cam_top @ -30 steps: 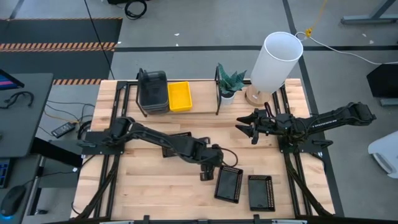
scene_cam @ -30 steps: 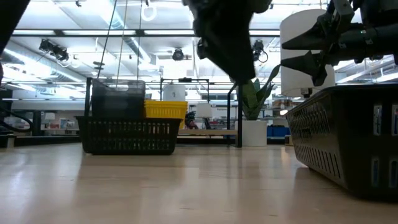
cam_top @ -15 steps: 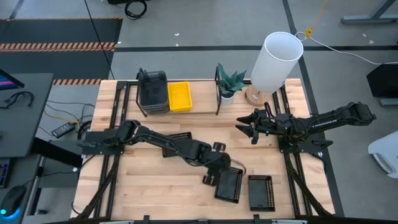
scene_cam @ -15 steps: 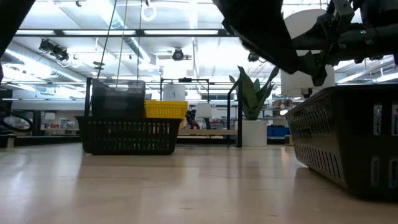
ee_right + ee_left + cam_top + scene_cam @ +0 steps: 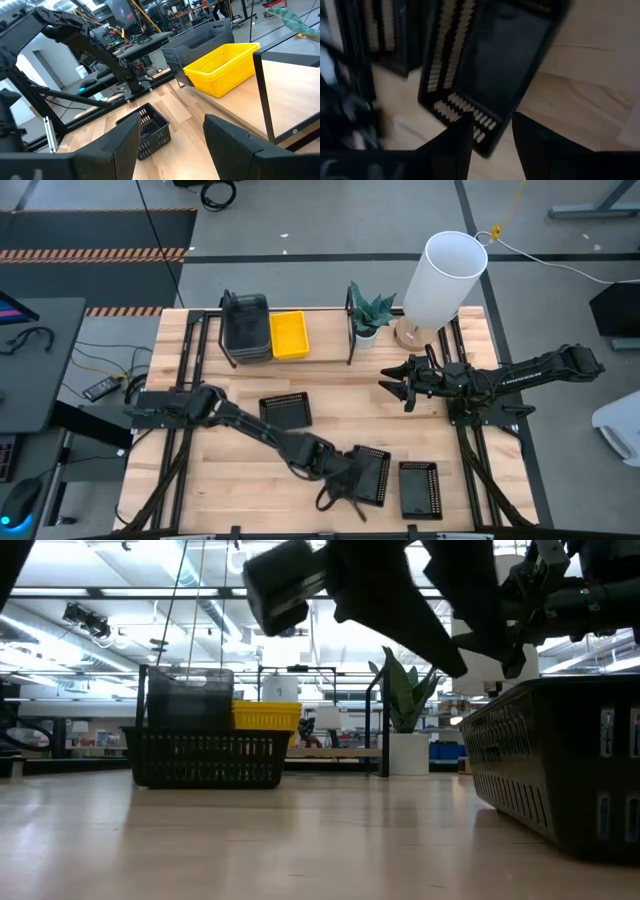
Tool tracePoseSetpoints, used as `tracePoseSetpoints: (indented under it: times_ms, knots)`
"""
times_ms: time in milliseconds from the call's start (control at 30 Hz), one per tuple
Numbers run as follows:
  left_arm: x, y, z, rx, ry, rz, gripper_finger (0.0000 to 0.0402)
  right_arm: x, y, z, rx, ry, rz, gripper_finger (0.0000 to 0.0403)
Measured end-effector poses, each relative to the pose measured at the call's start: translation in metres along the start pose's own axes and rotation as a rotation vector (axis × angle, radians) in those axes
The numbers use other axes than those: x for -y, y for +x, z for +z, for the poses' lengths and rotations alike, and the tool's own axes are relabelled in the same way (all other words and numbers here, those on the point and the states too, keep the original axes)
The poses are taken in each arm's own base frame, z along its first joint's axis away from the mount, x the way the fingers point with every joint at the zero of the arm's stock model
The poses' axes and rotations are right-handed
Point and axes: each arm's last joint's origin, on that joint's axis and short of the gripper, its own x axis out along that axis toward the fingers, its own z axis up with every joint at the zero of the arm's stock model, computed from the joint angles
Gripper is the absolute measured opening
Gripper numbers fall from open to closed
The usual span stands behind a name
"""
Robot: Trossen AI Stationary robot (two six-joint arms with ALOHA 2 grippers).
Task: Stack baskets on shelf by color
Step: Stack the middle black bin on top of the top black bin
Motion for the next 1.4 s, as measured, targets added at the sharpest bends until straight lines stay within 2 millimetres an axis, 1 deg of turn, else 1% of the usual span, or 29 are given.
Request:
tracePoseSetpoints:
  times_ms: [100,200,367,533,733,833,900,1067,1100,1233,1333,1400]
  knots:
    - [0.006,0.002,0.006,-0.002,0.140,-0.020,0.0142,0.000,0.000,0.000,-0.002,-0.001,-0.001,0.0221]
    - [0.009,0.008,0.007,-0.017,0.231,-0.023,0.0142,0.000,0.000,0.000,-0.002,-0.001,-0.001,0.0221]
    - [0.014,0.017,0.008,-0.027,0.335,-0.042,0.0142,0.000,0.000,0.000,-0.003,-0.001,-0.001,0.0221]
    - [0.017,0.029,0.009,-0.002,0.389,-0.048,0.0142,0.000,0.000,-0.001,-0.006,-0.002,-0.003,0.0221]
    - [0.020,0.040,0.004,0.010,0.314,-0.077,0.0141,0.000,0.000,0.000,-0.003,-0.001,-0.001,0.0221]
    - [0.020,0.040,0.004,0.010,0.278,-0.080,0.0128,0.000,0.000,-0.001,-0.007,-0.002,-0.003,0.0221]
    - [0.020,0.040,0.004,0.009,0.269,-0.072,0.0107,0.000,0.000,0.000,-0.002,-0.001,-0.001,0.0221]
    - [0.022,0.039,0.008,-0.009,0.224,-0.066,0.0023,0.000,0.000,-0.001,-0.005,-0.002,-0.002,0.0221]
    - [0.023,0.038,0.009,-0.013,0.207,-0.071,0.0016,0.000,0.000,-0.001,-0.005,-0.002,-0.002,0.0221]
    - [0.026,0.037,0.012,-0.030,0.090,-0.076,0.0019,0.000,0.000,-0.001,-0.005,-0.001,-0.002,0.0221]
    - [0.027,0.029,0.011,-0.072,0.009,-0.083,0.0015,0.000,0.000,0.000,-0.005,-0.001,-0.002,0.0221]
    - [0.026,0.020,0.010,-0.113,-0.048,-0.083,0.0013,0.000,0.000,-0.001,-0.005,-0.002,-0.002,0.0221]
